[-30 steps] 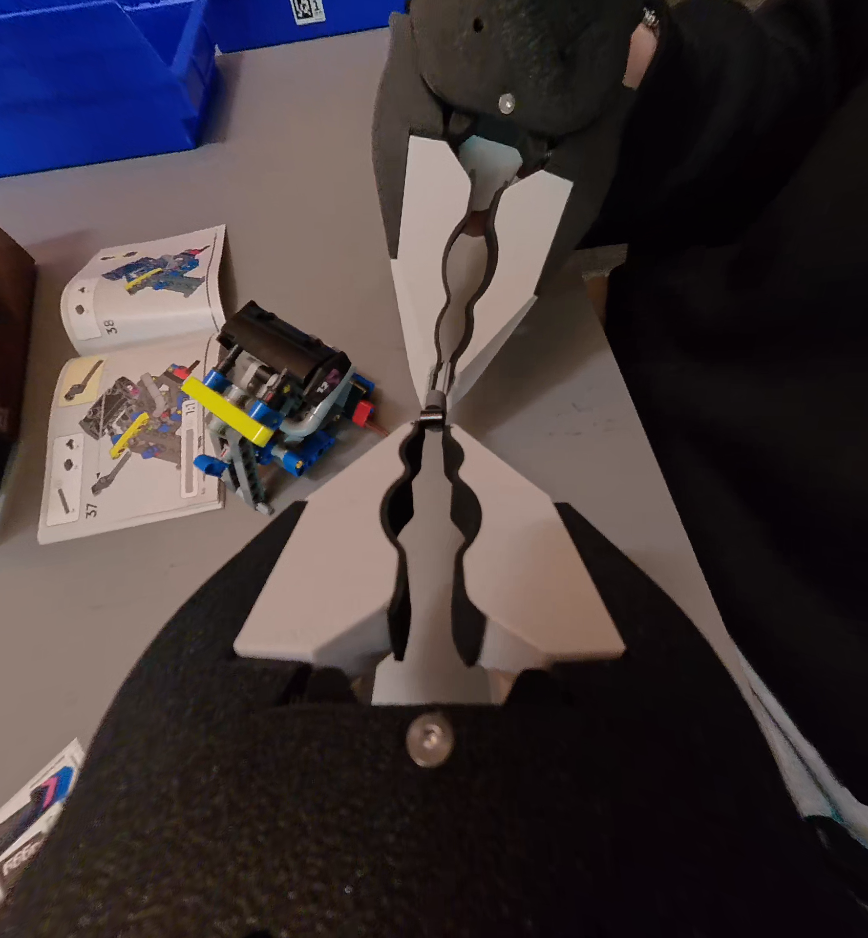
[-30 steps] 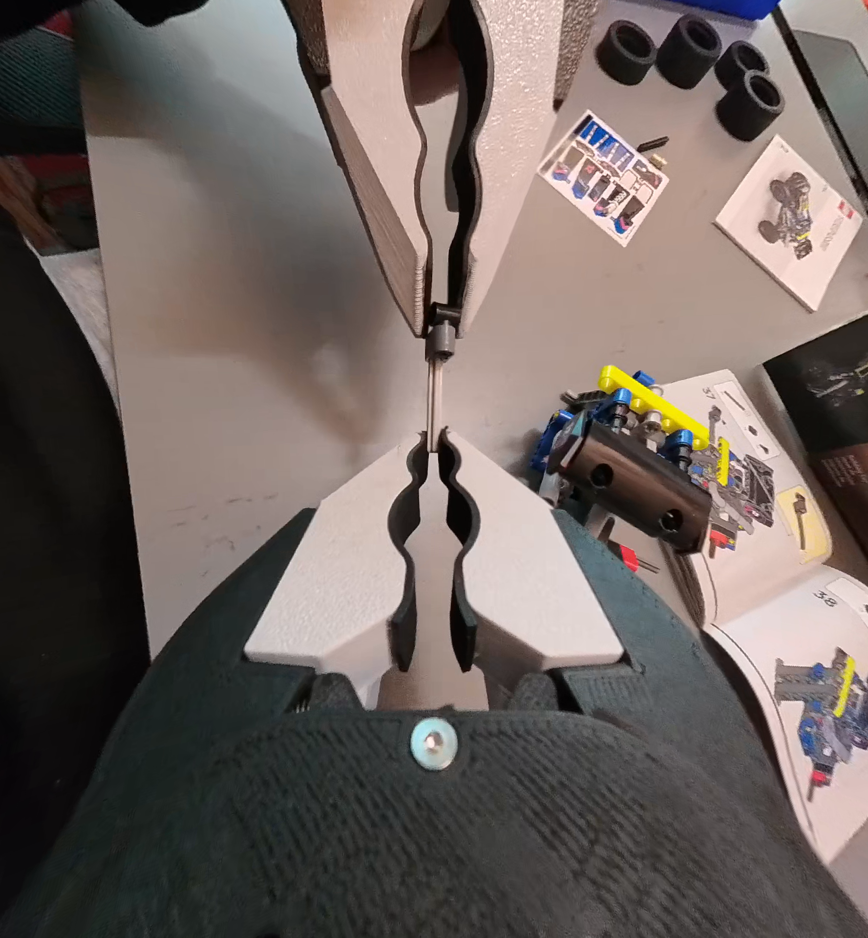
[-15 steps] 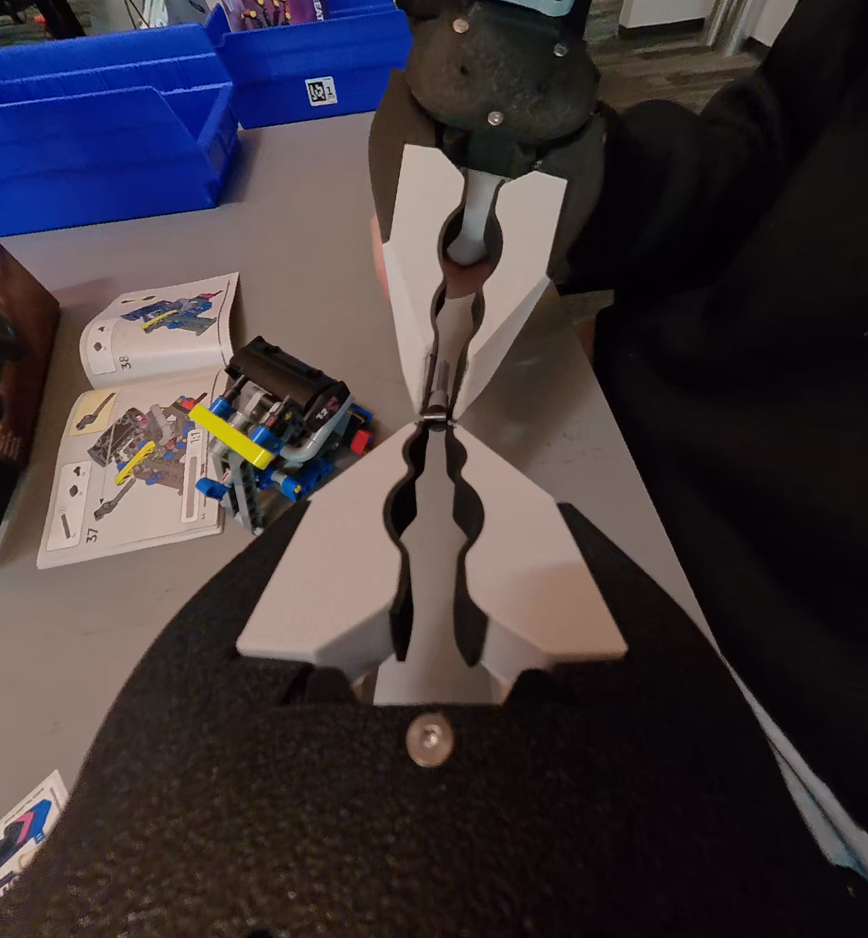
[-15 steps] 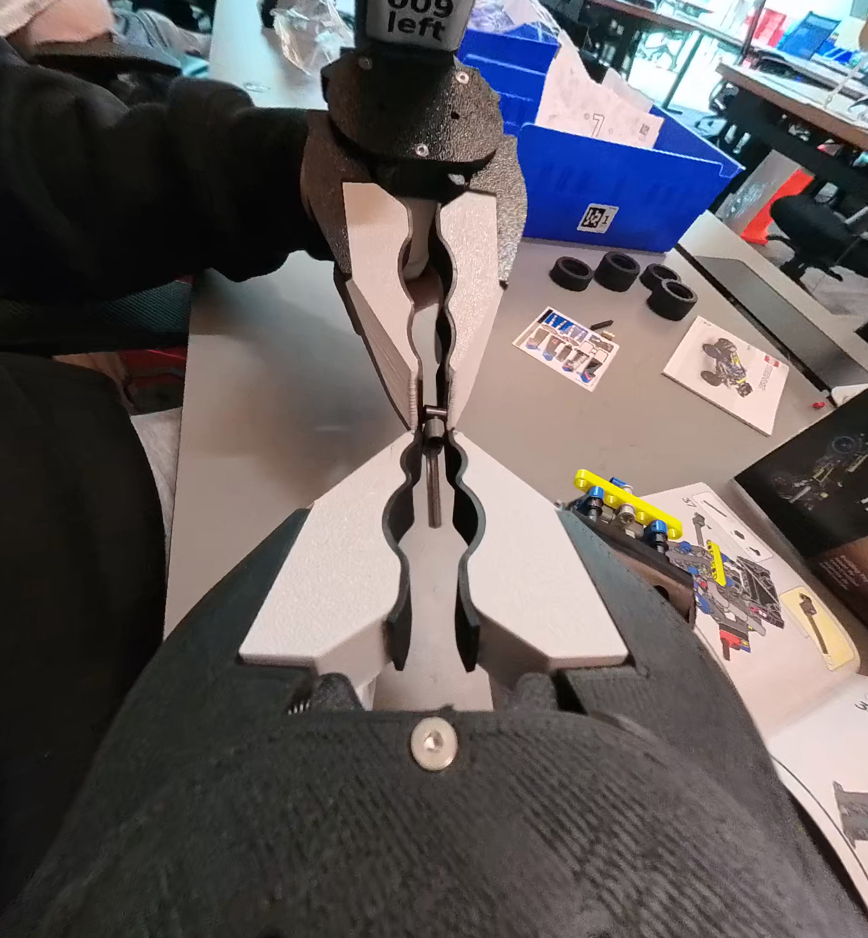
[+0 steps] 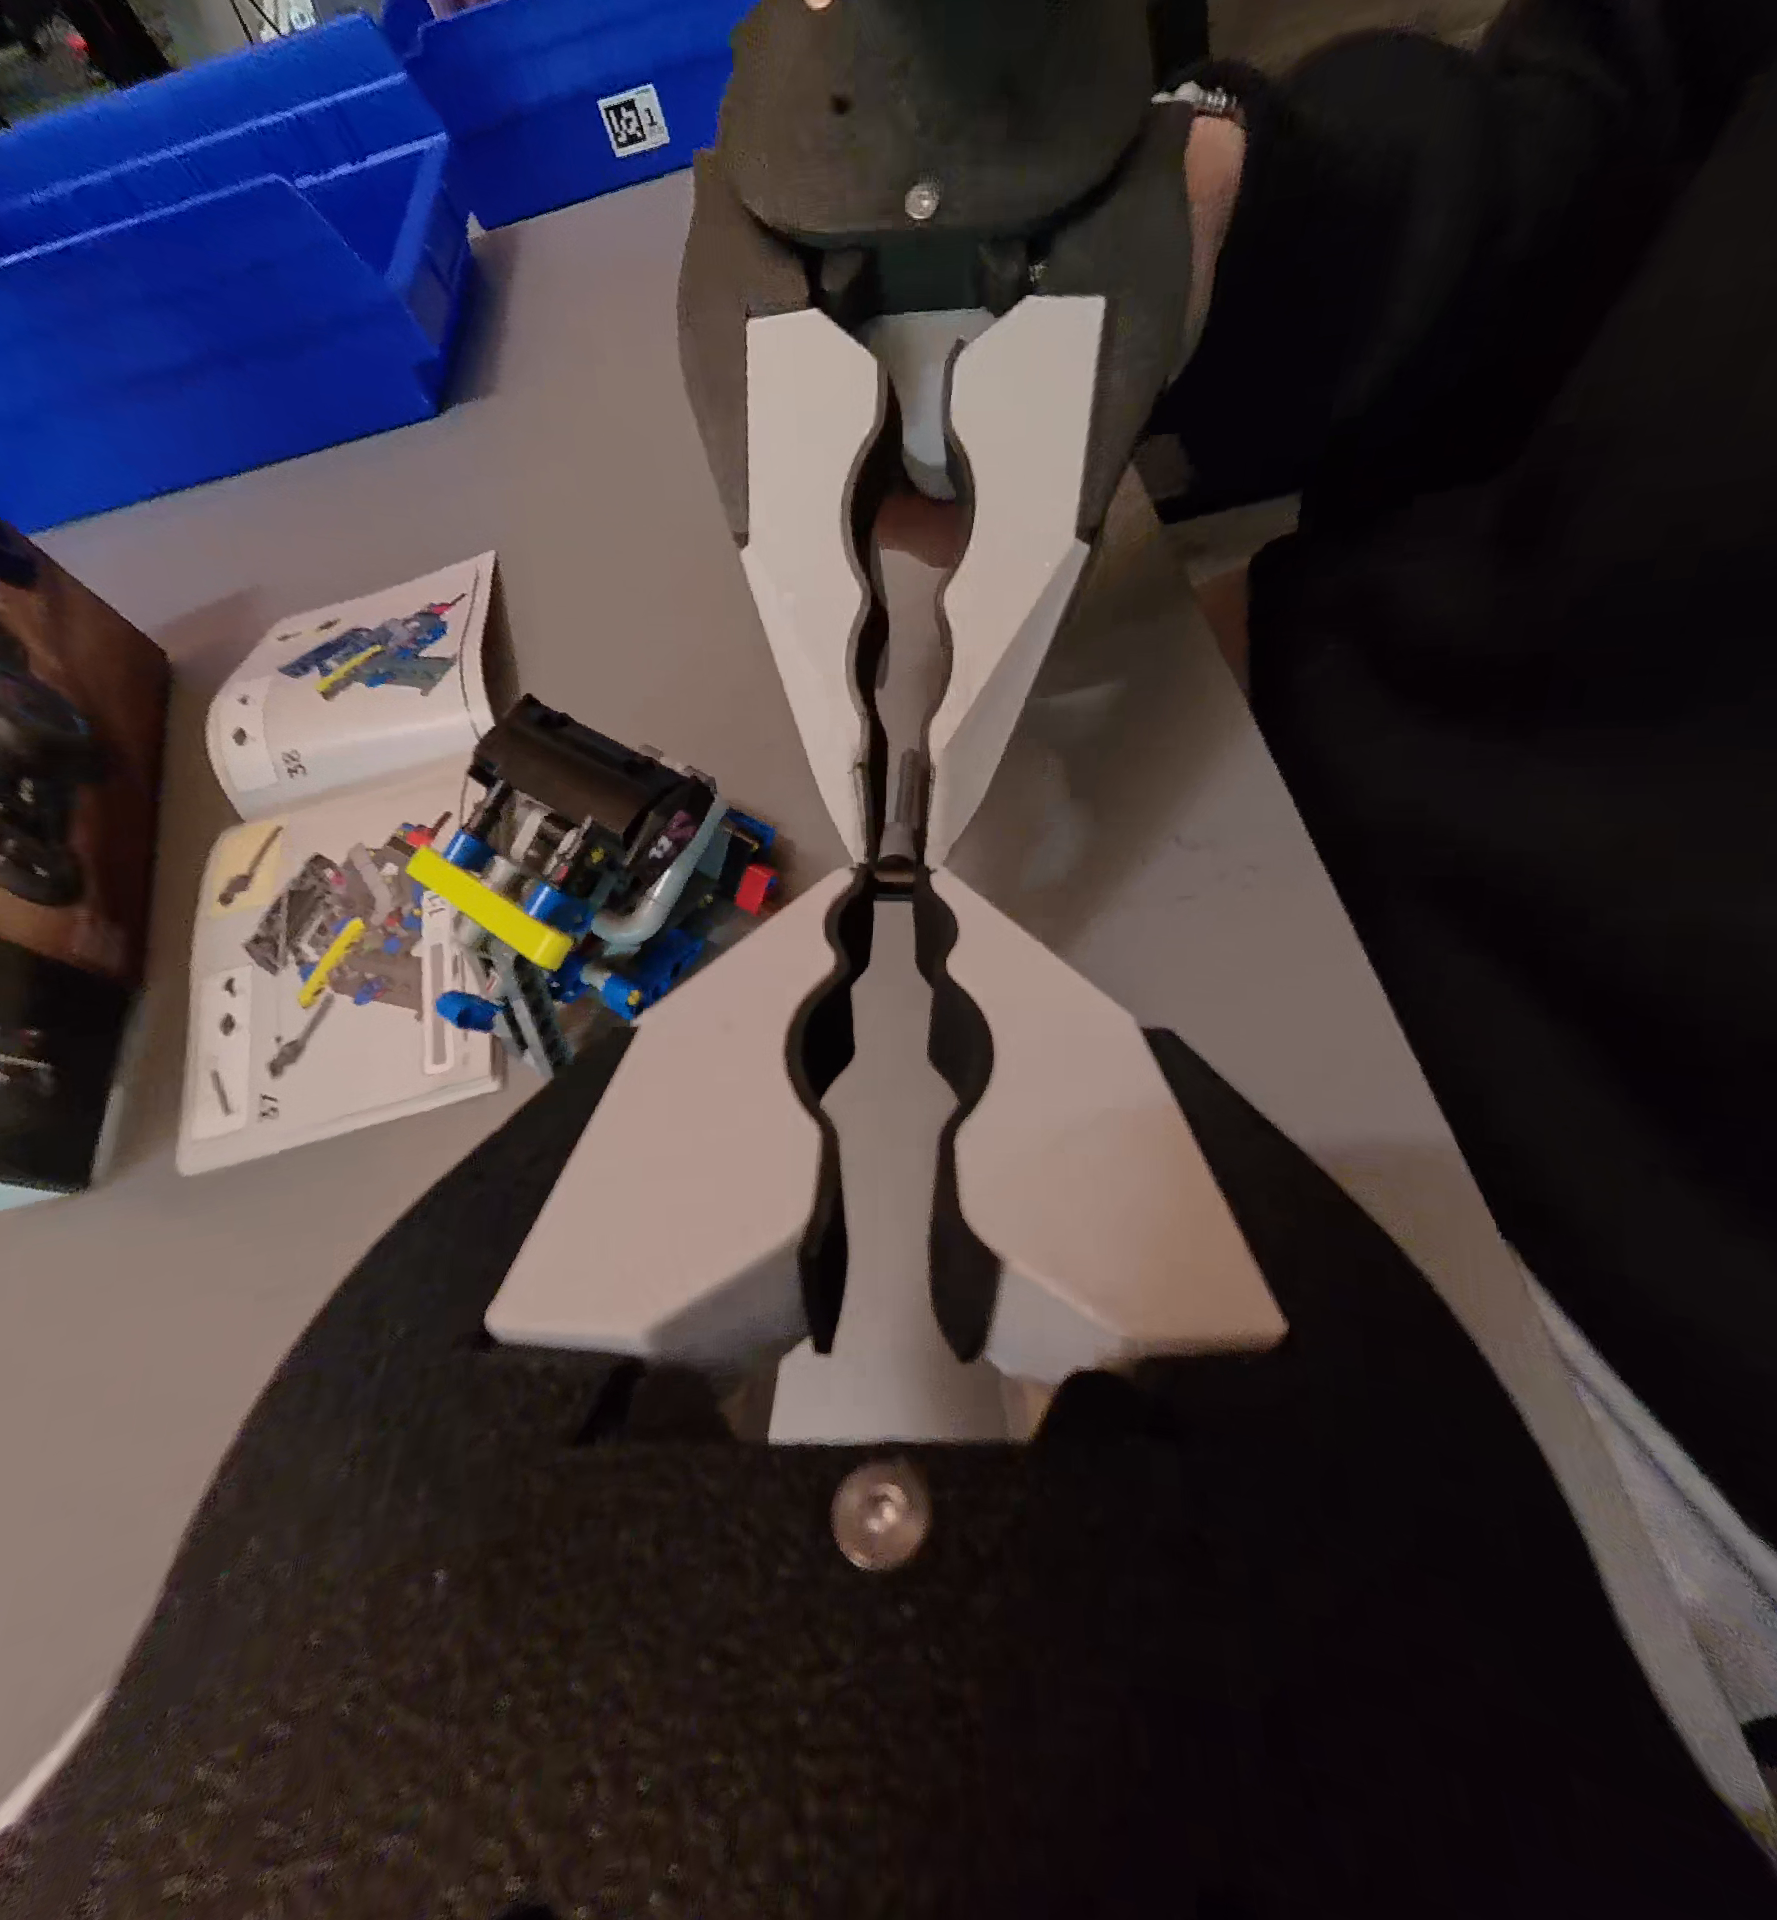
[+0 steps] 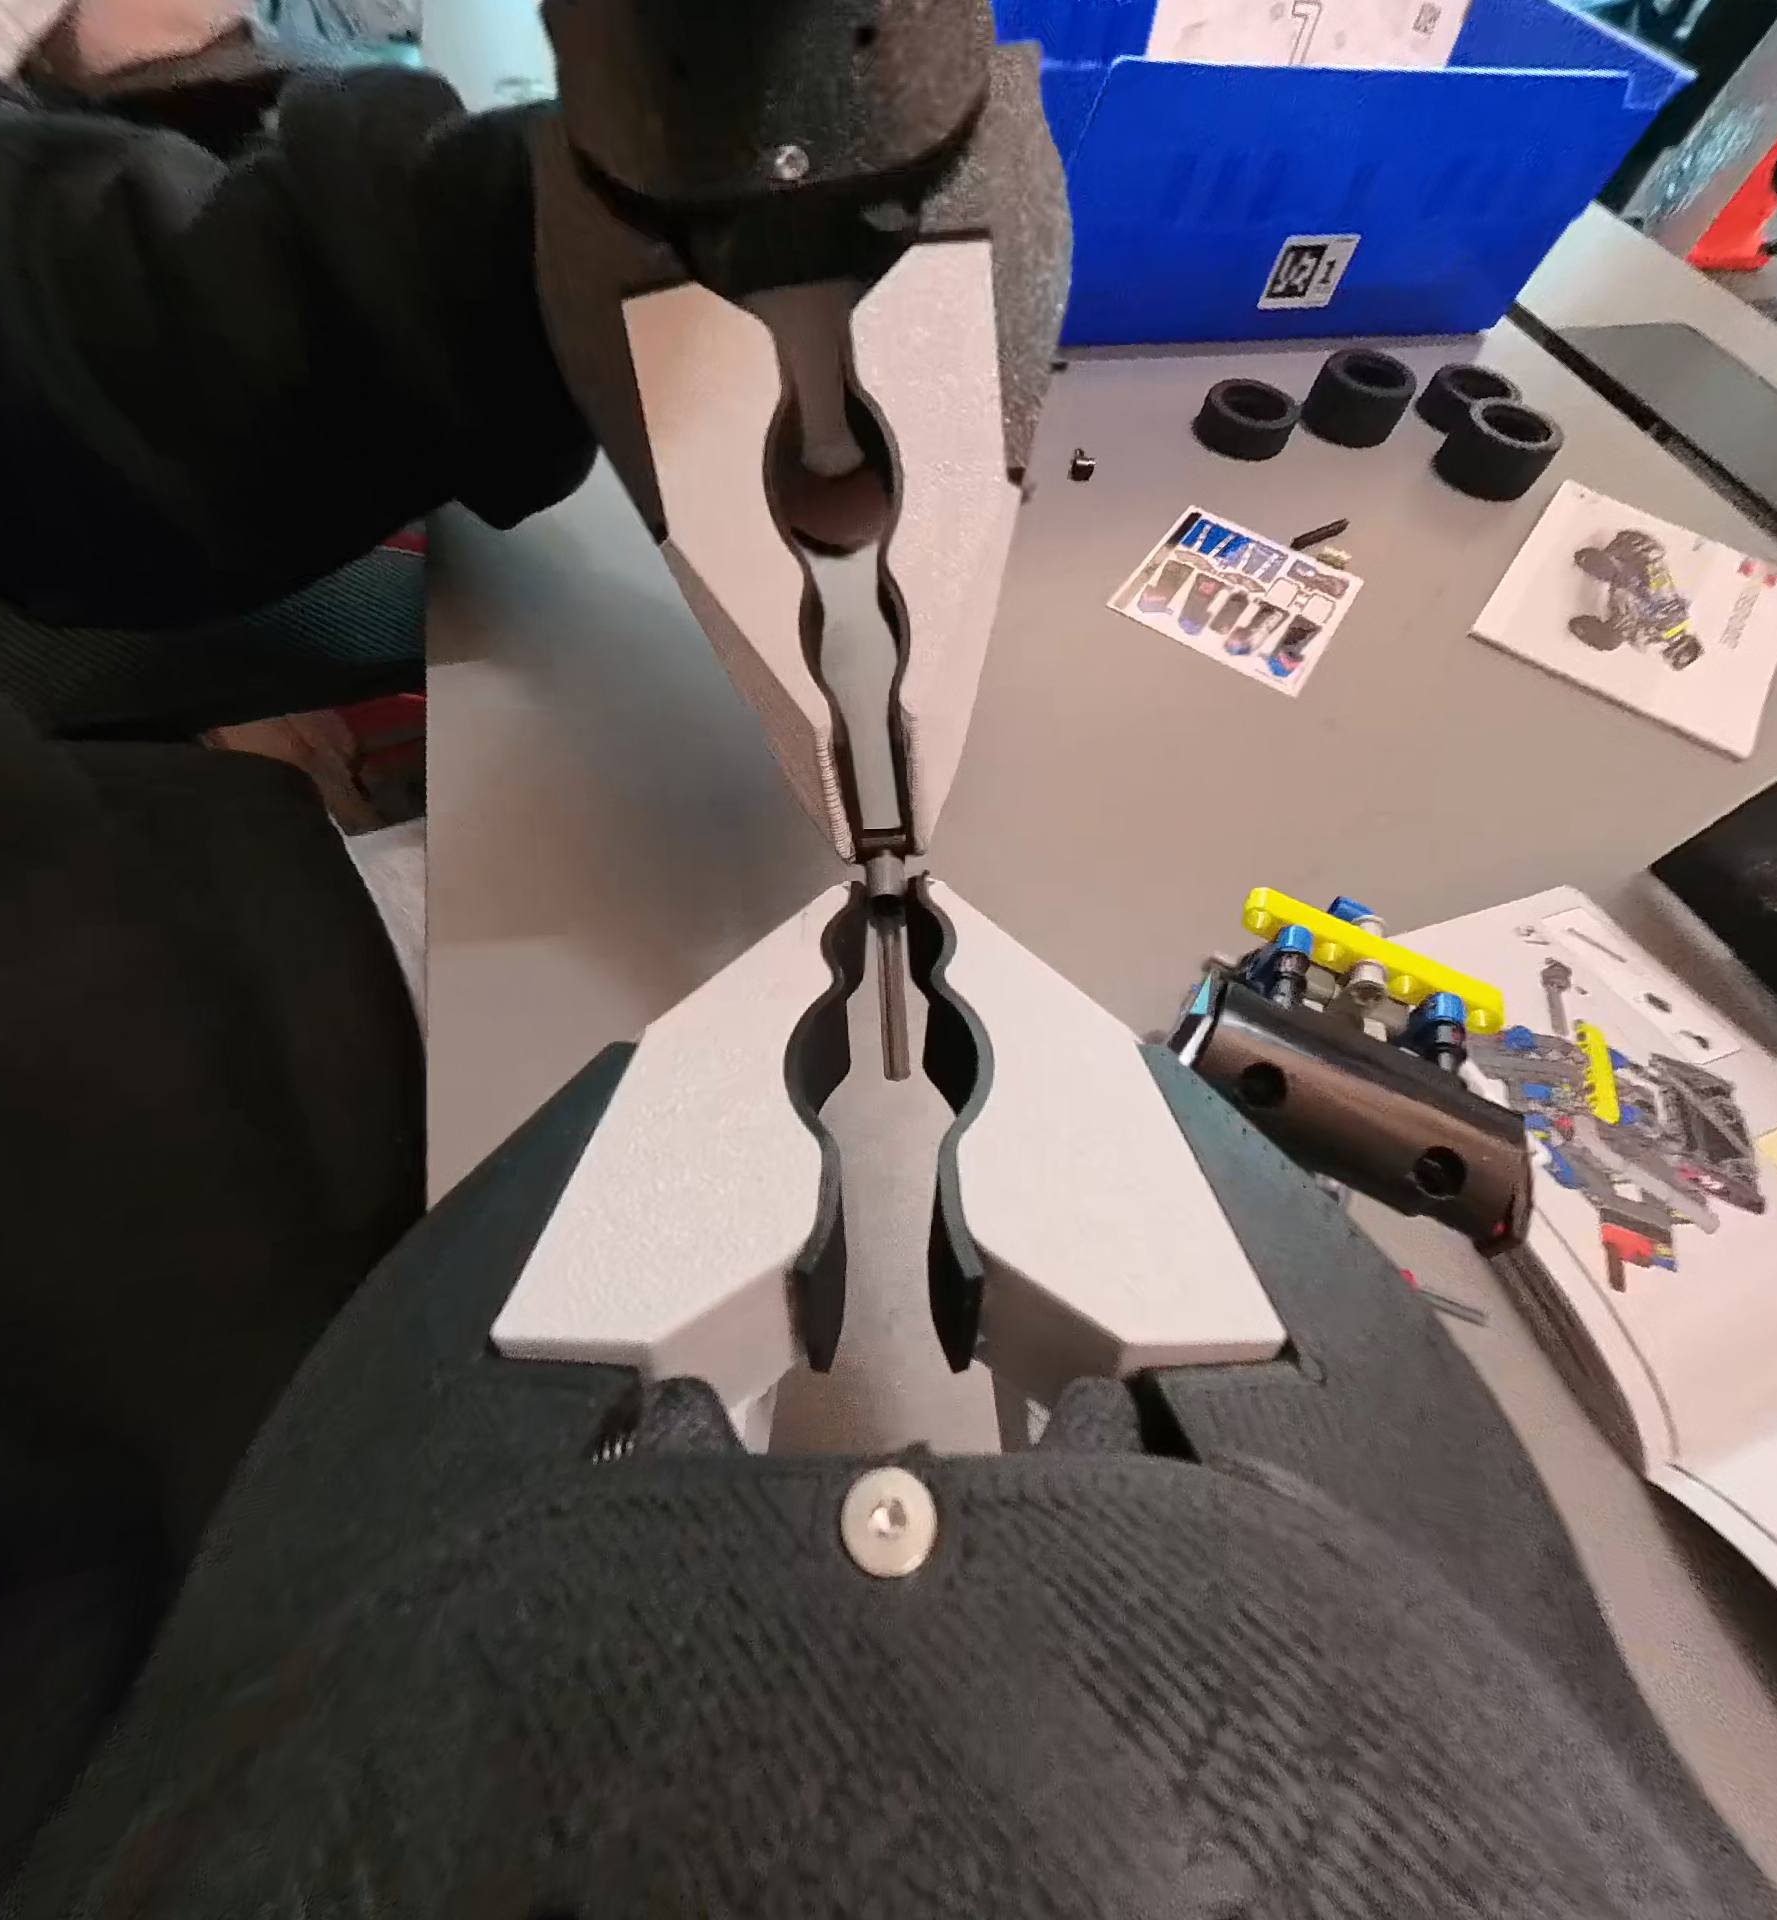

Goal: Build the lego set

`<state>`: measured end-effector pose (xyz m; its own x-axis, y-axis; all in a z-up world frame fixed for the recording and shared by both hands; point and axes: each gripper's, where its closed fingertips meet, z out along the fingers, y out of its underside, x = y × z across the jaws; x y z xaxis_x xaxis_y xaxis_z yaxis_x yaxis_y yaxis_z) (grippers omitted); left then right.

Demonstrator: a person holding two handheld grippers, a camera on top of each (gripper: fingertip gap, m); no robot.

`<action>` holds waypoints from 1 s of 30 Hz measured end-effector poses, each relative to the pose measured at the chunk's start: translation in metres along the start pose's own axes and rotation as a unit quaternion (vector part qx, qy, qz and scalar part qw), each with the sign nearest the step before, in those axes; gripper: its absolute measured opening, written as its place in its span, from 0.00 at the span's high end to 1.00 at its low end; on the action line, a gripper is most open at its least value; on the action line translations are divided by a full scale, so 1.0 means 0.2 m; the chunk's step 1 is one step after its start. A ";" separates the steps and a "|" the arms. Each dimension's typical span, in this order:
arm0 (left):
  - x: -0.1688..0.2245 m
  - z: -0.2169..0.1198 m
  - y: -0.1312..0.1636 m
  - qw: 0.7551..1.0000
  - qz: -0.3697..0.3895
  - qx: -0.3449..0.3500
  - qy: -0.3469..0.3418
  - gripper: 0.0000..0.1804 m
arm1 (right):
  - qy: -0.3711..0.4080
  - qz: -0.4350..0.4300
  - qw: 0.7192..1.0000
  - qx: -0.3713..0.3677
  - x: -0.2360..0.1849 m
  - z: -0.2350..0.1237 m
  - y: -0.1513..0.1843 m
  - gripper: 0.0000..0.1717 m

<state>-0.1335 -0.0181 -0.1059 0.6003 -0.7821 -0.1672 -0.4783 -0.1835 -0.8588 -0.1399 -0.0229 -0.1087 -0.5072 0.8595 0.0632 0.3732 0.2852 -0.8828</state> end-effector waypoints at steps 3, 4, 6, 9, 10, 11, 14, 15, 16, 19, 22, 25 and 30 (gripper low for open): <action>0.00 0.00 0.00 1.000 0.013 -0.005 -0.005 0.98 | -0.006 0.013 1.000 0.003 0.00 0.00 0.00 0.97; 0.00 0.01 0.00 1.000 0.017 -0.005 -0.005 0.98 | -0.002 0.008 1.000 0.000 0.00 0.00 0.00 0.97; -0.01 0.01 0.01 1.000 0.011 -0.001 -0.005 0.98 | 0.003 0.000 1.000 -0.006 0.01 0.00 0.01 0.97; 0.00 0.02 0.00 0.999 -0.034 0.021 0.008 0.97 | 0.013 -0.008 1.000 -0.005 0.01 0.00 0.01 0.97; 0.00 0.02 0.00 0.999 -0.042 0.027 0.013 0.97 | 0.014 -0.014 1.000 -0.003 0.01 0.00 0.01 0.97; 0.00 0.02 0.00 0.998 -0.045 0.030 0.015 0.97 | 0.015 -0.018 1.000 -0.002 0.00 -0.01 0.01 0.97; 0.01 0.04 0.01 0.999 -0.026 0.016 0.020 0.97 | 0.019 -0.026 0.999 -0.011 0.00 -0.01 0.03 0.97; 0.00 0.04 0.01 1.000 -0.018 0.014 0.020 0.97 | 0.022 -0.028 0.999 -0.012 0.00 -0.01 0.04 0.97; 0.00 0.04 0.01 1.000 -0.012 0.014 0.021 0.97 | 0.026 -0.030 0.999 -0.012 0.01 -0.02 0.04 0.97; -0.06 0.01 0.06 1.000 -0.015 0.003 0.014 0.97 | 0.112 -0.028 0.993 -0.019 0.15 -0.13 0.06 0.89; -0.10 -0.03 0.11 0.999 -0.028 0.021 0.031 0.98 | 0.211 0.001 0.977 0.025 0.35 -0.26 0.04 0.75; -0.16 -0.03 0.15 0.998 -0.036 0.037 0.029 0.98 | 0.198 0.045 0.979 0.030 0.42 -0.22 0.07 0.64; -0.19 -0.04 0.10 0.995 -0.035 0.092 -0.005 0.98 | 0.126 0.073 0.989 -0.009 0.43 -0.10 0.13 0.61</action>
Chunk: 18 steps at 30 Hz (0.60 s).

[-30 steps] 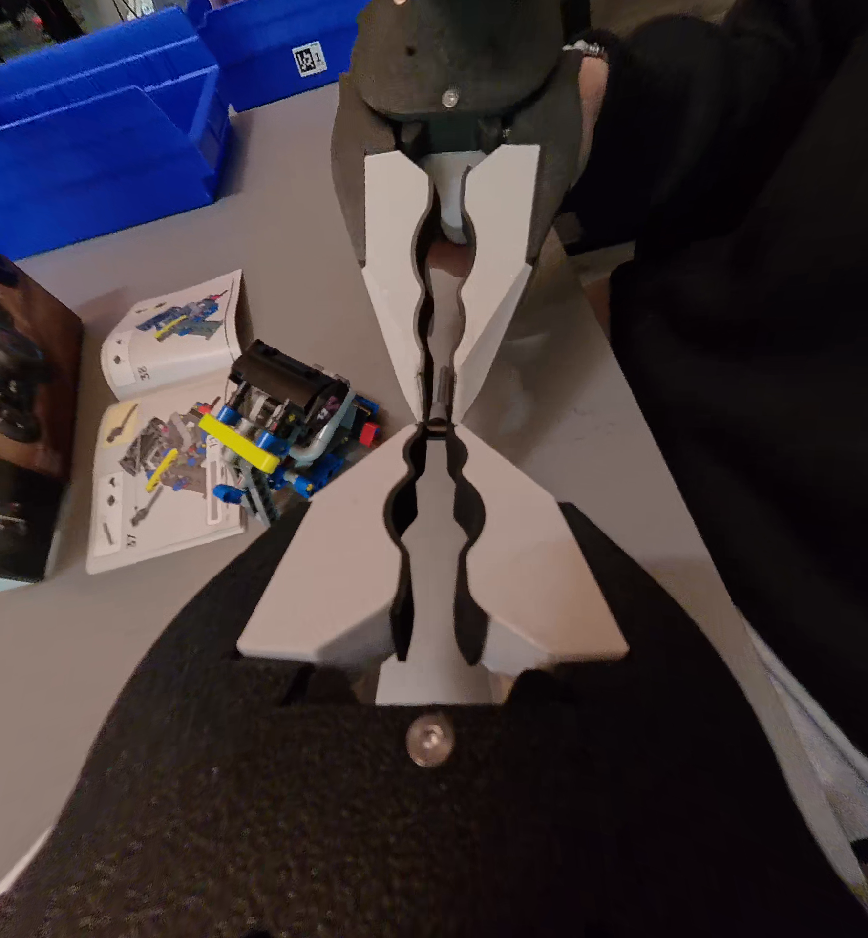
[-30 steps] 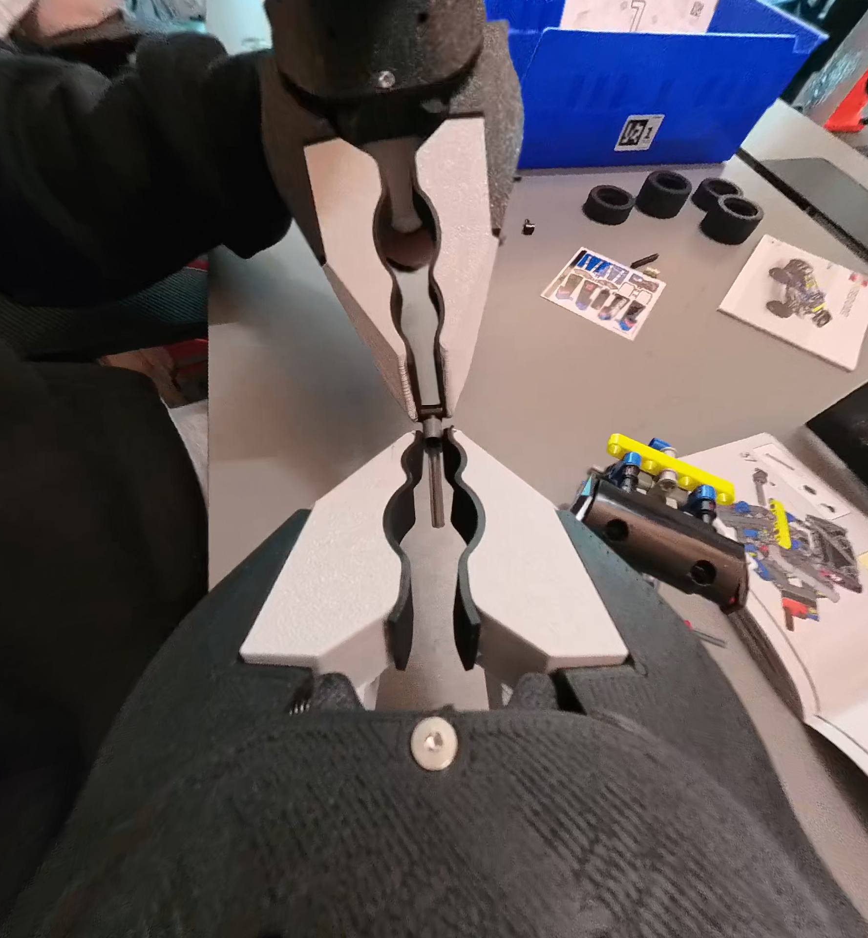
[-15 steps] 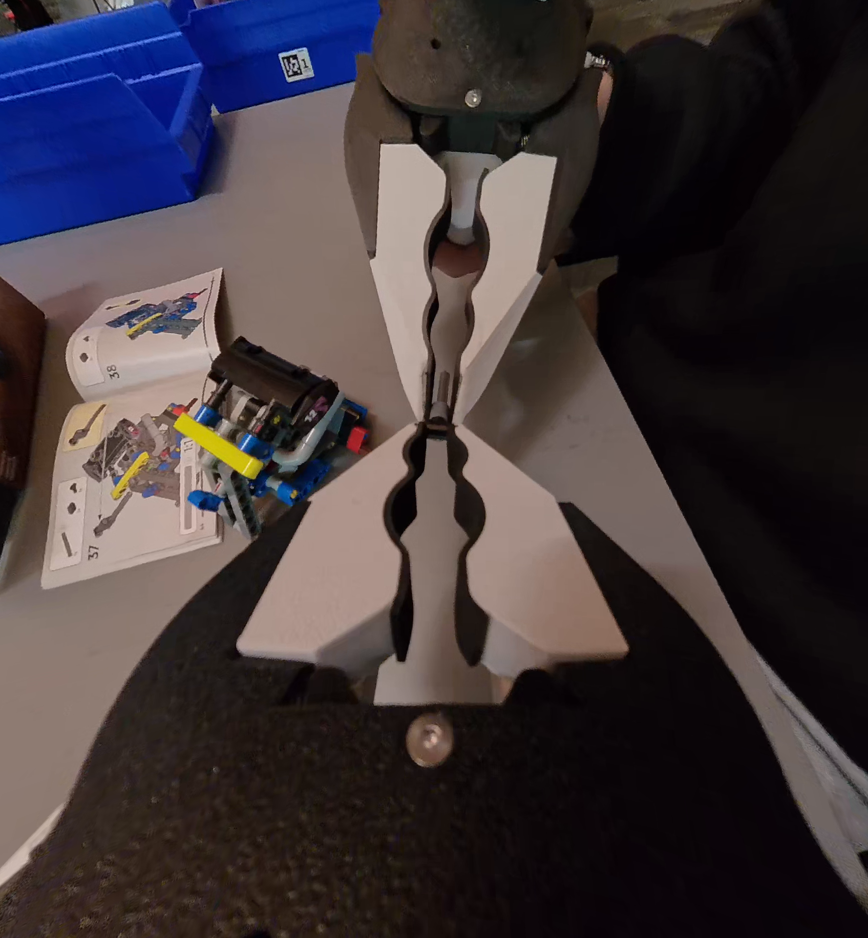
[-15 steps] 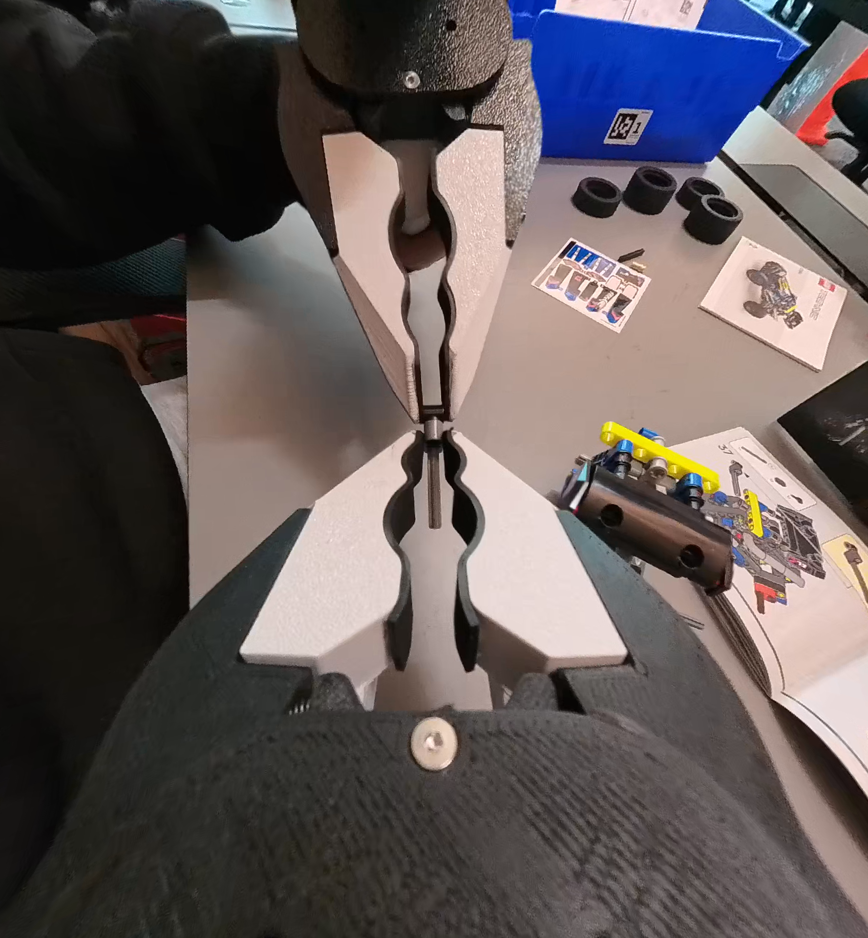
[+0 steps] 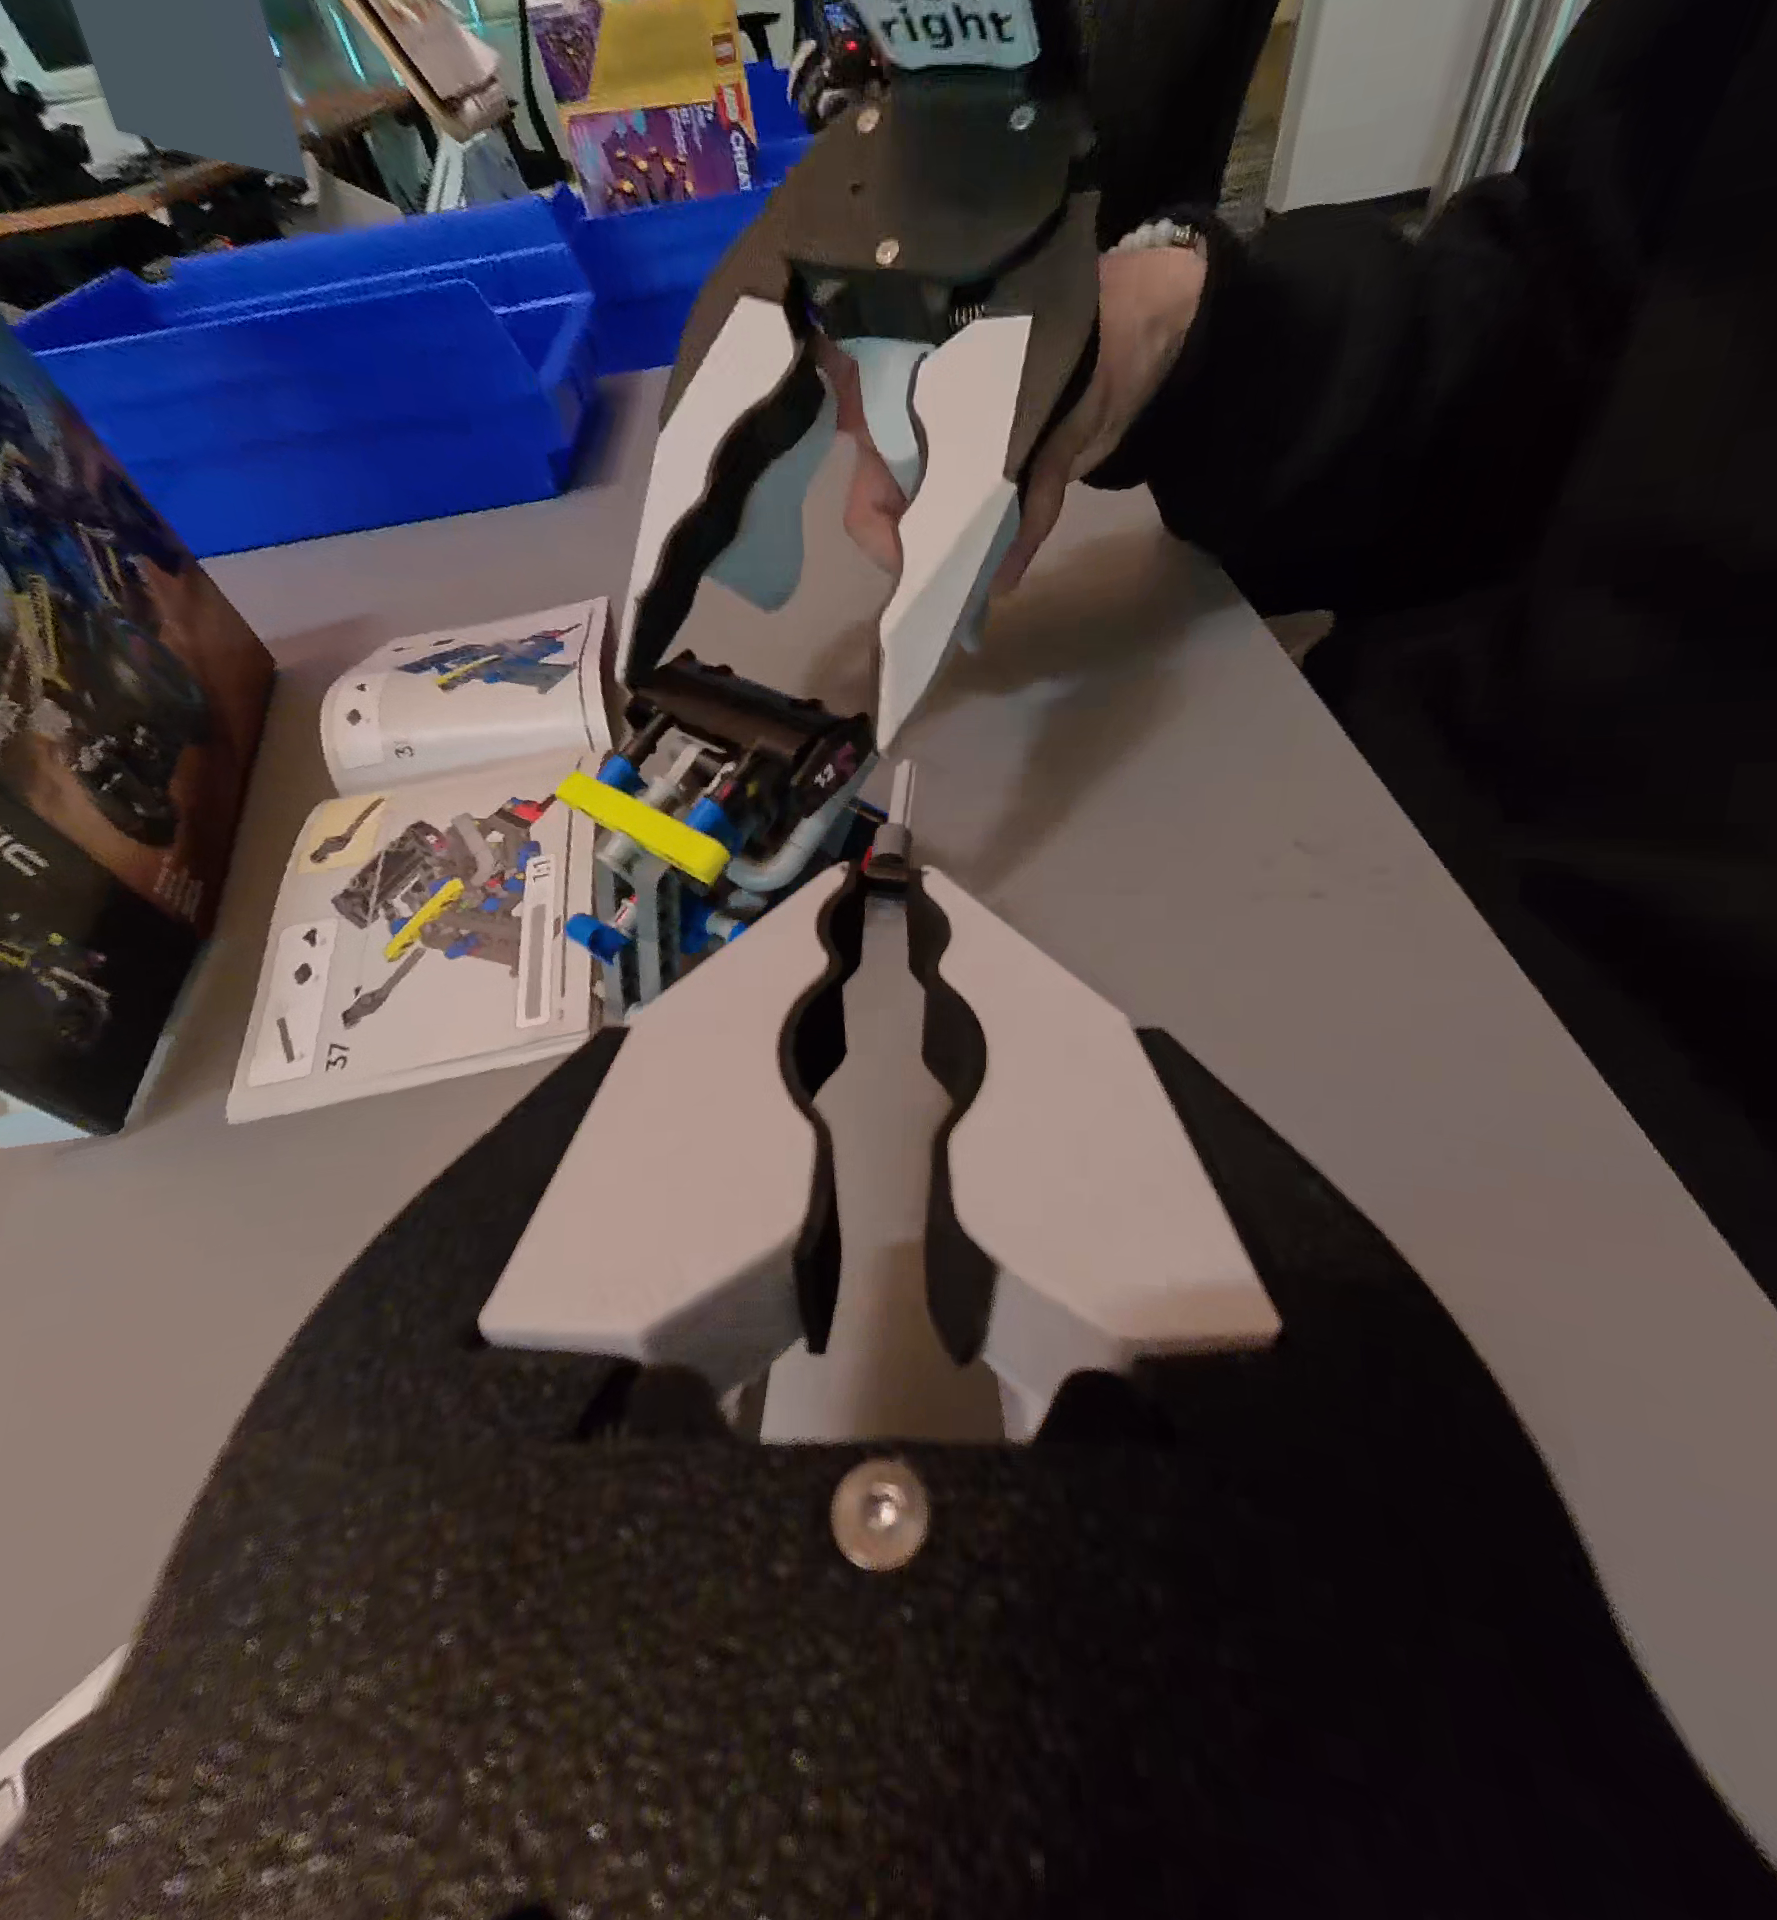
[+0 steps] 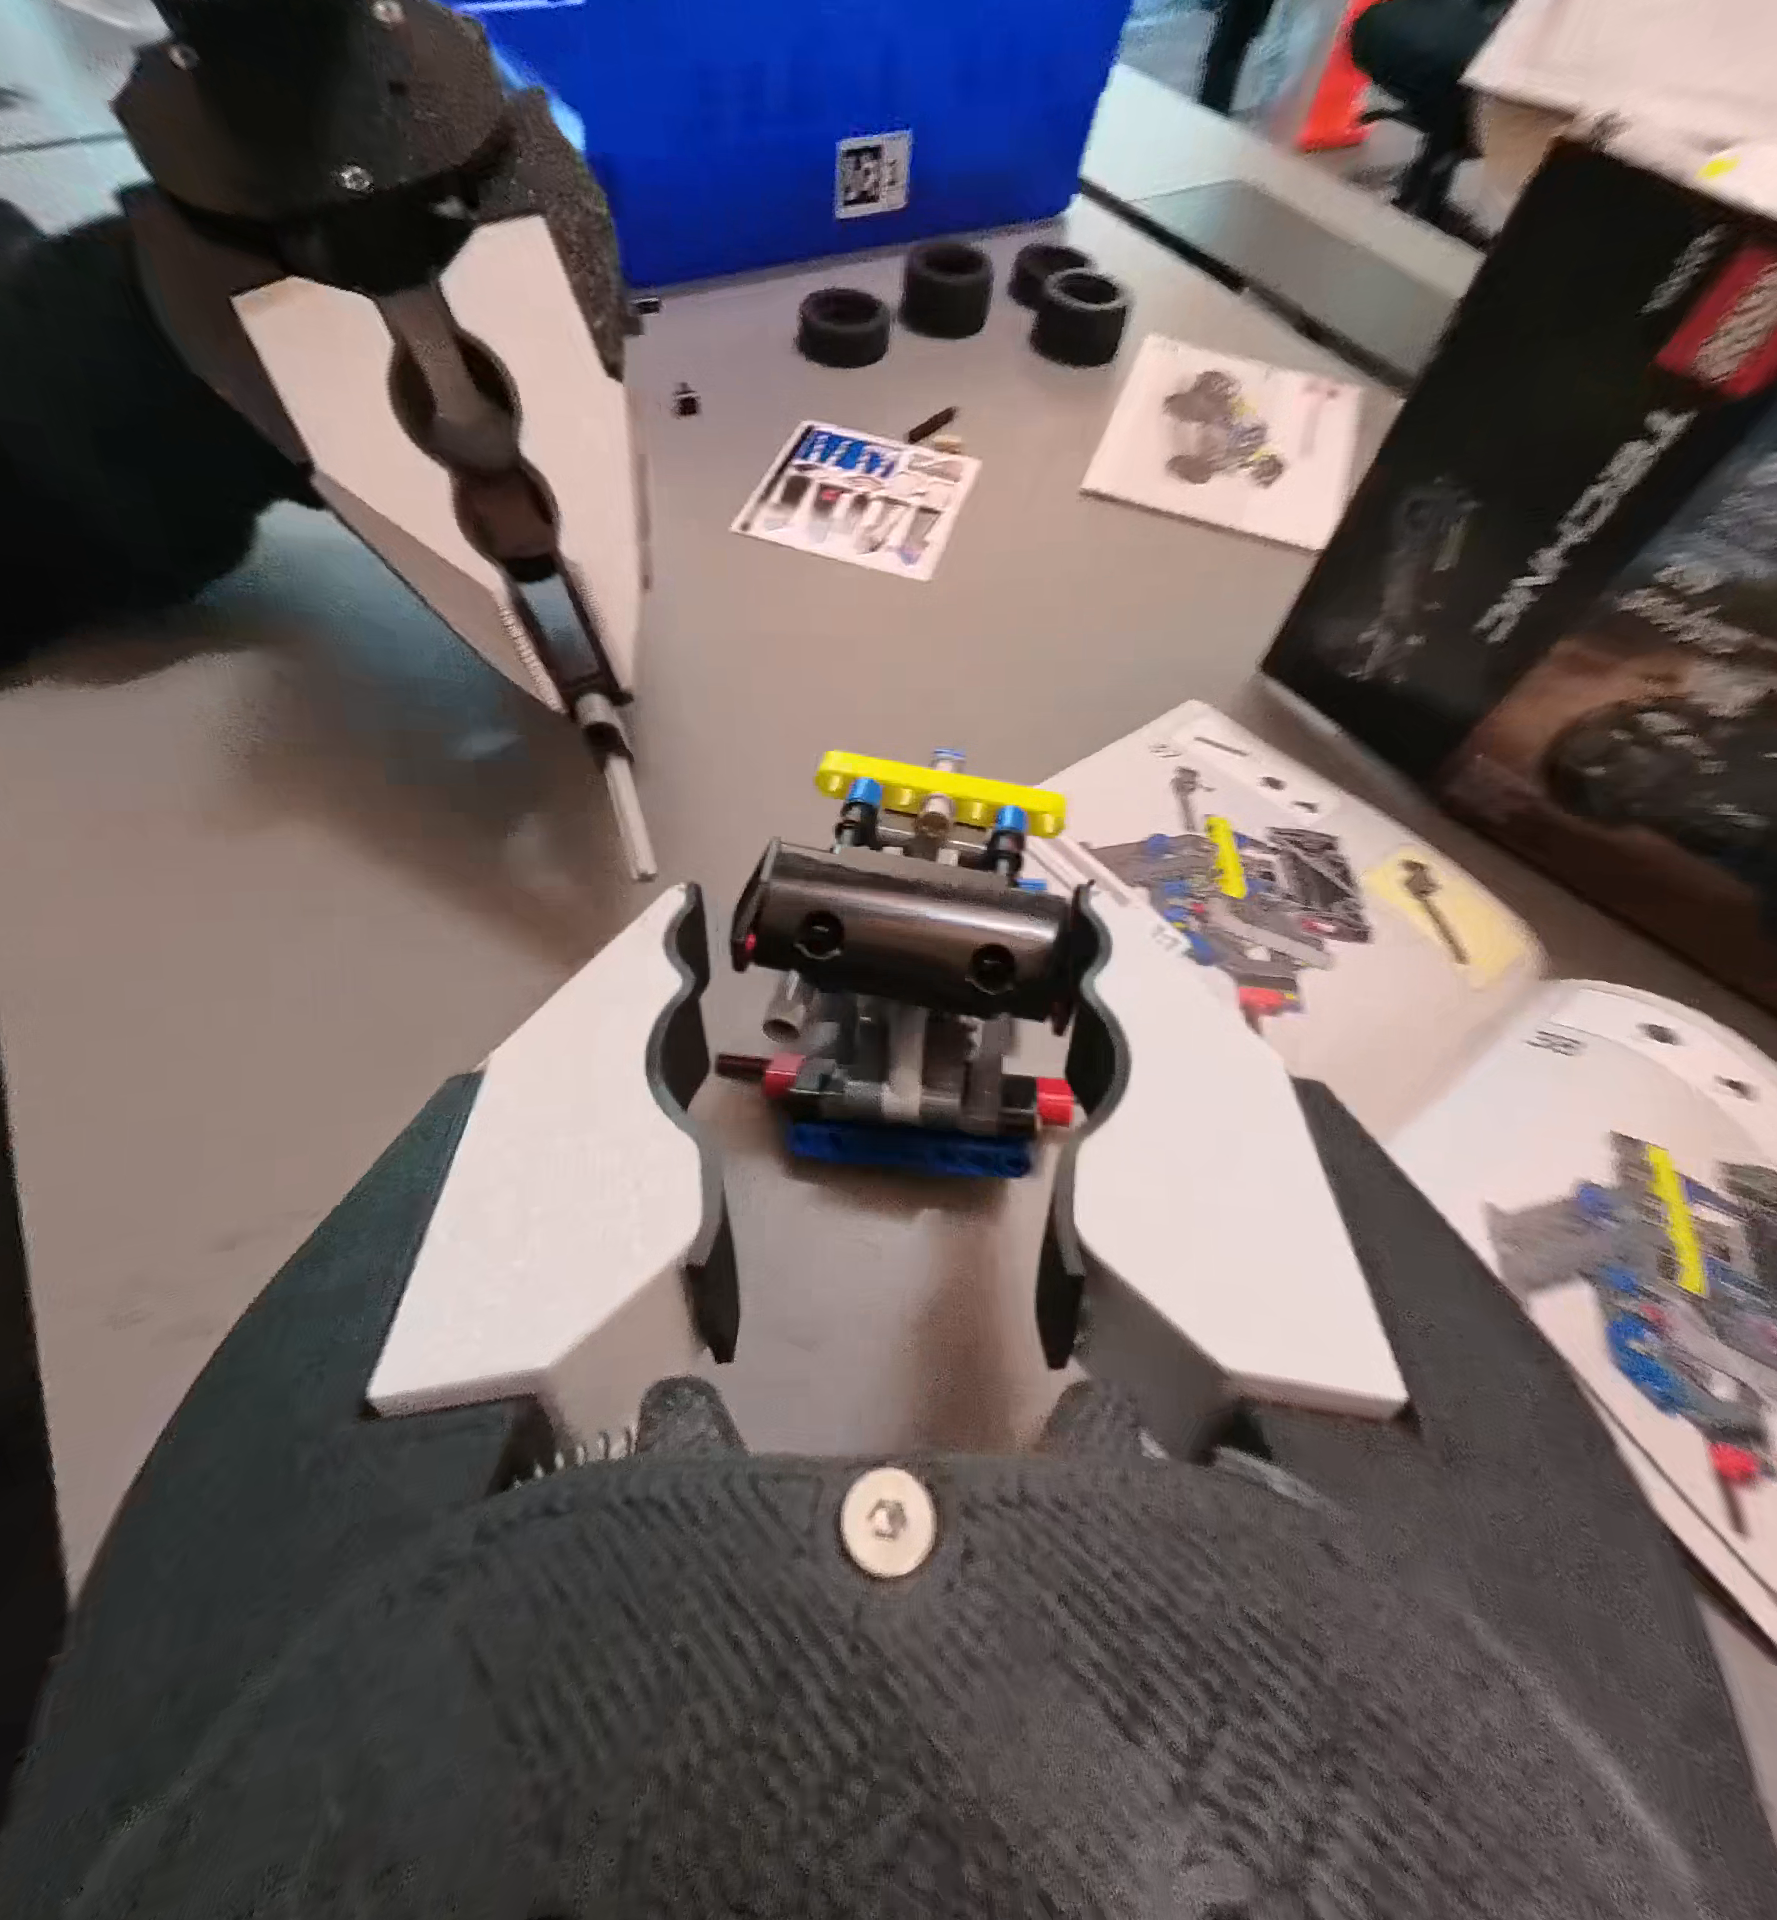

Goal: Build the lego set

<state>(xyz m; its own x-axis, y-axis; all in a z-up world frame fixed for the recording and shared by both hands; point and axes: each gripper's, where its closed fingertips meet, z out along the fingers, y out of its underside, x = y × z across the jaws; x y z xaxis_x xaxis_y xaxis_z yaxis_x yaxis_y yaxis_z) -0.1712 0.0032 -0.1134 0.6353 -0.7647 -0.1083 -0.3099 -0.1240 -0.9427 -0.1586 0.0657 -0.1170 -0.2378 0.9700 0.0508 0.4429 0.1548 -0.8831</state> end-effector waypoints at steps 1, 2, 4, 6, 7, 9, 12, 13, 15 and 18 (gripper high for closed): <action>0.00 -0.01 0.01 1.000 -0.002 -0.003 -0.003 0.97 | -0.008 0.004 1.000 0.000 0.00 0.02 0.00 0.59; -0.01 -0.02 0.03 1.000 -0.006 -0.008 -0.011 0.97 | -0.009 0.002 1.000 0.002 0.00 0.03 0.00 0.59; -0.03 -0.04 0.03 1.000 -0.016 0.000 -0.022 0.98 | -0.003 -0.007 1.000 -0.001 0.01 0.05 0.02 0.59; -0.02 -0.04 0.02 0.999 -0.033 0.017 -0.010 0.98 | 0.013 -0.014 1.000 -0.008 0.04 0.06 0.03 0.60; -0.02 -0.04 0.01 0.999 -0.037 0.021 -0.009 0.97 | 0.017 -0.018 1.000 -0.008 0.05 0.06 0.03 0.60; -0.03 -0.03 0.02 0.999 -0.040 0.016 -0.011 0.97 | 0.016 -0.023 1.000 -0.003 0.05 0.06 0.04 0.60; -0.02 -0.01 0.05 0.999 -0.040 -0.001 -0.011 0.97 | -0.005 -0.035 0.999 0.002 0.03 0.06 0.04 0.60; -0.02 -0.01 0.06 0.999 -0.040 -0.005 -0.009 0.97 | -0.009 -0.045 0.999 0.005 0.02 0.06 0.04 0.60; -0.03 -0.01 0.07 0.999 -0.047 -0.010 -0.010 0.98 | -0.025 -0.070 0.997 0.008 -0.01 0.06 0.04 0.60; -0.04 -0.01 0.07 0.998 -0.053 -0.013 -0.014 0.98 | -0.061 -0.112 0.992 0.020 -0.05 0.05 0.05 0.60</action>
